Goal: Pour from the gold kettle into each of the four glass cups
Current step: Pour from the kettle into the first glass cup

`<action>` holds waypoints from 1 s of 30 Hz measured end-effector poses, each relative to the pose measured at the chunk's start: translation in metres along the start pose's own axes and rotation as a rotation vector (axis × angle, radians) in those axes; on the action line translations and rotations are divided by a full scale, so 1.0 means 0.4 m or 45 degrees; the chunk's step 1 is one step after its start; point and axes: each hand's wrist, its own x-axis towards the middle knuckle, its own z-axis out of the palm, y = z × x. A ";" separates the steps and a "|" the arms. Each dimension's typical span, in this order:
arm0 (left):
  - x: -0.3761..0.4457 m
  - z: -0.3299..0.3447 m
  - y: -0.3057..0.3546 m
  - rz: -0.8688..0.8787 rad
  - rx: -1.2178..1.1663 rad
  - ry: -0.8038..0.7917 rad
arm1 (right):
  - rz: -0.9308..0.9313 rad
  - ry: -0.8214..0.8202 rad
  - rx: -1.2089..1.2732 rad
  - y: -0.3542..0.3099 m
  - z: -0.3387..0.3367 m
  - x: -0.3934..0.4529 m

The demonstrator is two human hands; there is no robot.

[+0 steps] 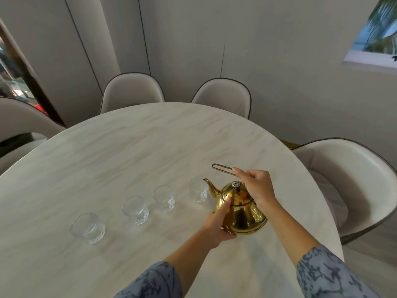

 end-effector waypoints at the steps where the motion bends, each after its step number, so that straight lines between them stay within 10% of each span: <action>1: -0.004 -0.004 0.001 -0.012 -0.013 -0.021 | 0.002 -0.004 -0.042 -0.005 0.008 0.000; 30: -0.037 0.004 0.037 -0.190 -0.345 -0.221 | -0.005 -0.099 -0.691 -0.123 0.082 0.068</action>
